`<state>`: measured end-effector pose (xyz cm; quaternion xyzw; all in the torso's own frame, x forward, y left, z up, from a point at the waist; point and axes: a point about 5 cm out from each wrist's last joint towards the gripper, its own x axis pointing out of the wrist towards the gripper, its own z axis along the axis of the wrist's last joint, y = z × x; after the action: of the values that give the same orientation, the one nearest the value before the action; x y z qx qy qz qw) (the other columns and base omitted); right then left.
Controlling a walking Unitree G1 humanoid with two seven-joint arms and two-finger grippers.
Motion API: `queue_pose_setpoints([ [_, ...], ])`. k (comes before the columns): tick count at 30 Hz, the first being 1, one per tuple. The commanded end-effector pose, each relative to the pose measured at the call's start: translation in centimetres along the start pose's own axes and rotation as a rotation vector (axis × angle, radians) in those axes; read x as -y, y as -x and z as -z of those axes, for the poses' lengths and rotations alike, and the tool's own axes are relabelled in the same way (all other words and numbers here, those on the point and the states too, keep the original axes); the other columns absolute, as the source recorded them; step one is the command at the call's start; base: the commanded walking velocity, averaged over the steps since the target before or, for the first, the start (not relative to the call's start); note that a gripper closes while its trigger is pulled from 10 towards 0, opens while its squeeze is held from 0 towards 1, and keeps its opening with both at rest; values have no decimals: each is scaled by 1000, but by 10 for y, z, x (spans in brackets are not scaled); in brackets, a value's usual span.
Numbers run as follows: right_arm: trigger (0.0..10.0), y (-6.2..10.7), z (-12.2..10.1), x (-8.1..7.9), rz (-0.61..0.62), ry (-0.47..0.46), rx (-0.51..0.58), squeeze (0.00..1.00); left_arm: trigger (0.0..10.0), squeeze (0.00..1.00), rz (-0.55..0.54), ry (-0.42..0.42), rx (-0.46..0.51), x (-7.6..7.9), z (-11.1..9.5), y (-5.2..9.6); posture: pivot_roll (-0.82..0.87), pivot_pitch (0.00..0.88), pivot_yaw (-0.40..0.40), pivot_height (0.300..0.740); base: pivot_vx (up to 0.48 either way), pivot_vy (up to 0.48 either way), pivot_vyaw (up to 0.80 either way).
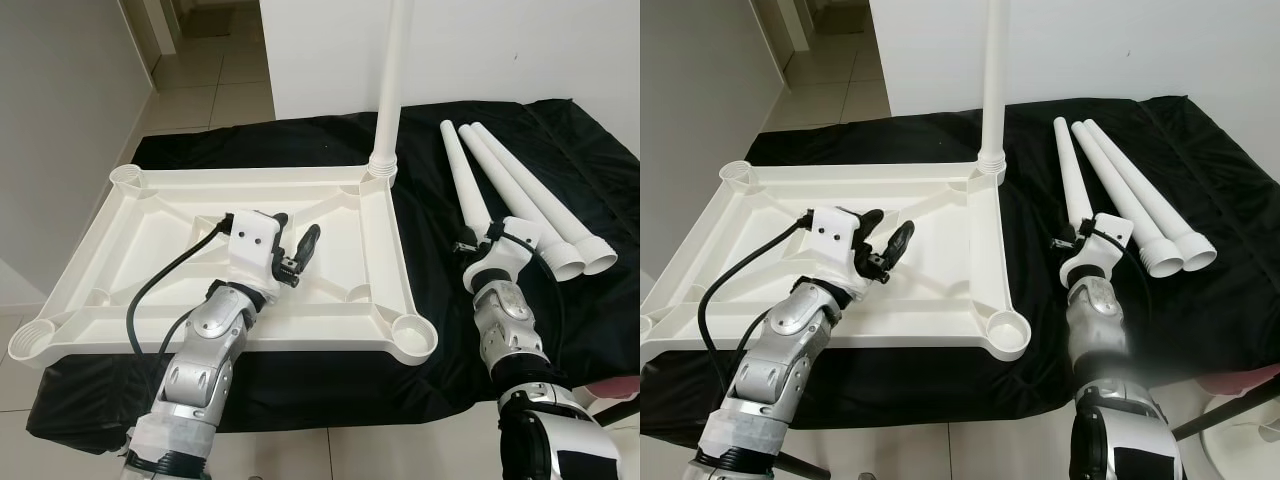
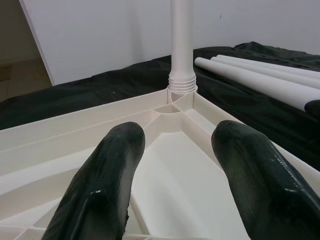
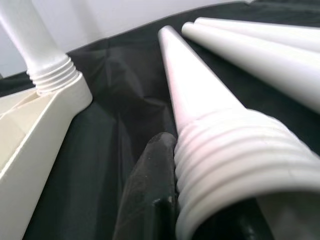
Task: Building children table
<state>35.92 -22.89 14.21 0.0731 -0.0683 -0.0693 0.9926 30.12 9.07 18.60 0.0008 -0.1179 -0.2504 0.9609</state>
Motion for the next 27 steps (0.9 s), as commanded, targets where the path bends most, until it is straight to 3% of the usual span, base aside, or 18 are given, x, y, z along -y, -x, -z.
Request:
queue_pose_setpoints([
  [1, 0, 3, -1, -8, -33, -2, 39, 0, 10000, 0, -30, -3, -8, -10, 2, -2, -9, 60, 72, 740, 0, 0, 0],
  [7, 0, 3, 1, -10, -45, 31, 38, 0, 10000, 0, -35, -1, 1, -13, 0, -7, -21, 47, 74, 740, 0, 0, 0],
  [13, 0, 4, -10, -13, -16, 76, 128, 0, 10000, 0, -34, 13, 18, -12, -3, -14, -38, 21, 71, 740, 0, 0, 0],
  [14, 4314, 4, -15, -13, -6, 92, 160, 0, 10000, 0, -30, 33, 16, -11, -3, -16, -41, 15, 68, 740, 0, 0, 0],
  [15, 10000, 5, -19, -14, 6, 96, 191, 0, 10000, 0, -27, 44, 15, -11, -3, -17, -41, 15, 68, 740, 0, 0, 0],
  [16, 10000, 5, -26, -16, 19, 106, 240, 0, 10000, 0, -25, 60, 8, -12, -3, -21, -47, 8, 69, 740, 0, 0, 0],
  [27, 10000, 6, -49, -28, -9, 156, 372, 0, 10000, 0, 7, 37, -35, -18, -2, -26, -63, 0, 64, 740, 0, 0, 0],
])
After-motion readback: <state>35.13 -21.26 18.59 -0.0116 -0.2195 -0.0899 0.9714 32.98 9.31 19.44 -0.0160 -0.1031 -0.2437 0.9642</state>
